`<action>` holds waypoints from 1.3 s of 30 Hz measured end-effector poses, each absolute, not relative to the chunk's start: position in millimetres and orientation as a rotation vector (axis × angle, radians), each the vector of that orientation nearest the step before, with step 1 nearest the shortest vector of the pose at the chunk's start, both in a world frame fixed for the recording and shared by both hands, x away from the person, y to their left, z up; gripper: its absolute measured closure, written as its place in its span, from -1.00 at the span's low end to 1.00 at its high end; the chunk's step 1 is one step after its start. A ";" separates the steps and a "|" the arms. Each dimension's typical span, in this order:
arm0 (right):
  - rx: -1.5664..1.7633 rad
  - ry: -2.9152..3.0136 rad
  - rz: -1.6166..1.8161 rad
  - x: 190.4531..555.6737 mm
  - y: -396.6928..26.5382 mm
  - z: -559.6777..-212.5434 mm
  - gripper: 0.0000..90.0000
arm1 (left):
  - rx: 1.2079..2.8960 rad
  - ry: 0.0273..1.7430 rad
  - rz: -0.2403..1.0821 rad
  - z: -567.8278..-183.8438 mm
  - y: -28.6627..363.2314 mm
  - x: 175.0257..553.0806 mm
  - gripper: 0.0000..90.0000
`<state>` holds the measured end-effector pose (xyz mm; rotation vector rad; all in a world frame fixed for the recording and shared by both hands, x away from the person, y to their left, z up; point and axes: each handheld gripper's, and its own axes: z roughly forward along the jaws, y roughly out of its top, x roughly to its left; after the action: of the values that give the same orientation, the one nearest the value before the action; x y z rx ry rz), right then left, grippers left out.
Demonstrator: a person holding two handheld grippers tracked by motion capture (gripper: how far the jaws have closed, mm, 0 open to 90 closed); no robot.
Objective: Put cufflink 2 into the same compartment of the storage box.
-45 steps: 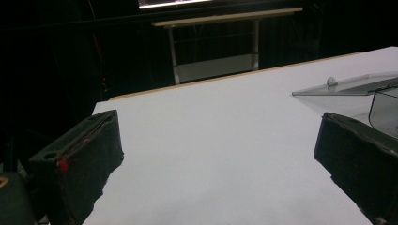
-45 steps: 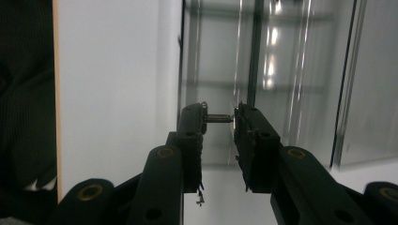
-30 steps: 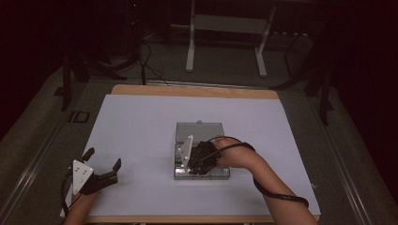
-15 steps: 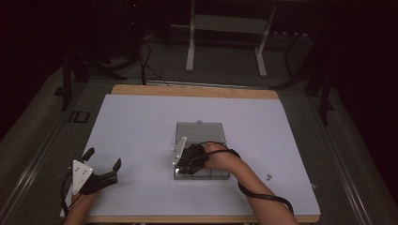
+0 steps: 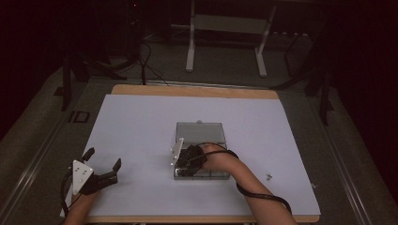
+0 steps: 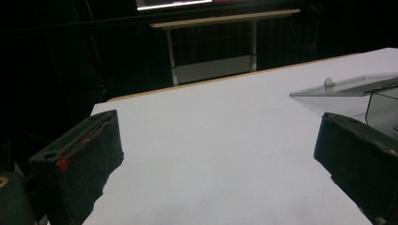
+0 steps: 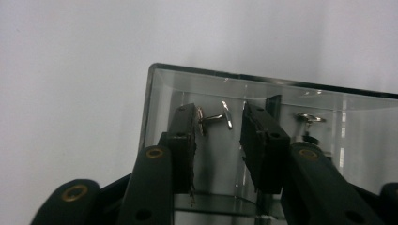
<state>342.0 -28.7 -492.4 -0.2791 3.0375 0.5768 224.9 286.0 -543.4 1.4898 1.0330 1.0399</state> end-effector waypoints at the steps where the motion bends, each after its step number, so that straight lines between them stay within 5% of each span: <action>1: -0.274 3.036 0.576 341.6 -29.5 -489.6 0.44 | 1.489 1.033 1.040 -543.5 285.9 224.9 -0.95; 18: -0.149 3.042 0.423 334.3 -102.0 -442.0 0.30 | 1.491 1.036 1.041 -543.4 285.5 225.1 -0.95; 39: 0.085 3.030 0.239 324.8 -212.3 -439.5 0.22 | 1.492 1.035 1.044 -543.5 285.2 225.0 -0.95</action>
<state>324.8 -212.3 -439.5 0.0849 3.0299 0.2395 225.0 285.2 -543.5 1.4915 1.0348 1.0439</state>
